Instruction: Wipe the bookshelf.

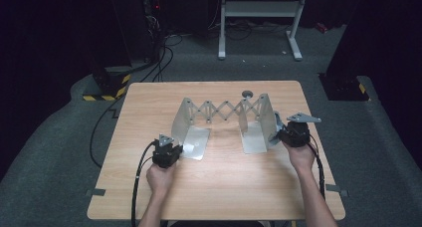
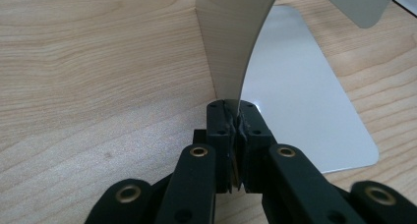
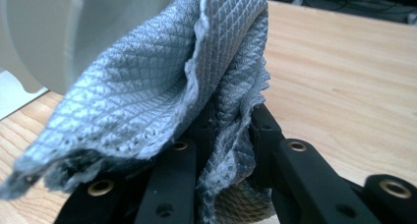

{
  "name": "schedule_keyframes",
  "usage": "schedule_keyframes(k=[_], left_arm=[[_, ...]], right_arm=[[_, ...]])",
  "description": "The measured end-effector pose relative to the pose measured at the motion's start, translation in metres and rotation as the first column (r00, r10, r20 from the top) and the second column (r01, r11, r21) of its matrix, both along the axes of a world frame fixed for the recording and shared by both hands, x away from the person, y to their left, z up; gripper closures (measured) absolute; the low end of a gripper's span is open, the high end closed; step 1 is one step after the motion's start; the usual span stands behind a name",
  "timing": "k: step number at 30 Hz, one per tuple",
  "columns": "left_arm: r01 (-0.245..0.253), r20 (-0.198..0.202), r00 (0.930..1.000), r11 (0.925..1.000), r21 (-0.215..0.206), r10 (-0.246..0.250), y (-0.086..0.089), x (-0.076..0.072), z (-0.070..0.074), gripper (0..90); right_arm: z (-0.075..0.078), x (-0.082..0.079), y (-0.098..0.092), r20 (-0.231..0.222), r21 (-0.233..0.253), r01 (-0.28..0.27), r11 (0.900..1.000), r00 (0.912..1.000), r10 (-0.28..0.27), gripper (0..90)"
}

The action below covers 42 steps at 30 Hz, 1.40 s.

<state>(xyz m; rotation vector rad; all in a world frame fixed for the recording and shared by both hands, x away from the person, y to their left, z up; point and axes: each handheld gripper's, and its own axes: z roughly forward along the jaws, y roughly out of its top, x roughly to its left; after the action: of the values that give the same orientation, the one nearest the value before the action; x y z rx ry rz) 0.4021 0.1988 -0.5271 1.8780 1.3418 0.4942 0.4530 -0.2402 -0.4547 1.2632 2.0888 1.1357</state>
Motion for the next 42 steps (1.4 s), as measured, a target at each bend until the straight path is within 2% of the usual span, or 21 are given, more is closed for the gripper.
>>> schedule_keyframes(k=[11, 20, 24, 29, 35, 42], left_arm=[[0.002, 0.0, 1.0, 1.0, 0.0, -0.002, 0.0, 0.0, 0.0, 85.3], [0.002, 0.0, 1.0, 1.0, 0.0, -0.002, 0.0, 0.0, 0.0, 85.3], [0.002, 0.0, 1.0, 1.0, 0.0, -0.002, 0.0, 0.0, 0.0, 85.3], [0.002, 0.0, 1.0, 1.0, 0.0, -0.002, 0.0, 0.0, 0.0, 85.3], [0.002, 0.0, 1.0, 1.0, 0.0, -0.002, 0.0, 0.0, 0.0, 85.3], [0.002, 0.0, 1.0, 1.0, 0.0, -0.002, 0.0, 0.0, 0.0, 85.3]], right_arm=[[-0.03, 0.01, 0.001, -0.088, -0.009, 0.004, 1.0, 0.9961, -0.005, 77.3], [-0.054, 0.017, 0.002, -0.167, -0.022, 0.002, 1.0, 0.9859, -0.005, 77.2], [-0.06, 0.019, 0.004, -0.185, -0.028, 0.0, 1.0, 0.9827, -0.005, 77.2], [-0.059, 0.019, 0.003, -0.186, -0.033, -0.004, 0.999, 0.9825, -0.003, 77.2], [-0.051, 0.015, 0.003, -0.163, -0.032, -0.001, 0.999, 0.9866, -0.004, 77.2], [-0.026, 0.005, -0.001, -0.077, -0.02, -0.002, 1.0, 0.9971, 0.0, 77.3]])
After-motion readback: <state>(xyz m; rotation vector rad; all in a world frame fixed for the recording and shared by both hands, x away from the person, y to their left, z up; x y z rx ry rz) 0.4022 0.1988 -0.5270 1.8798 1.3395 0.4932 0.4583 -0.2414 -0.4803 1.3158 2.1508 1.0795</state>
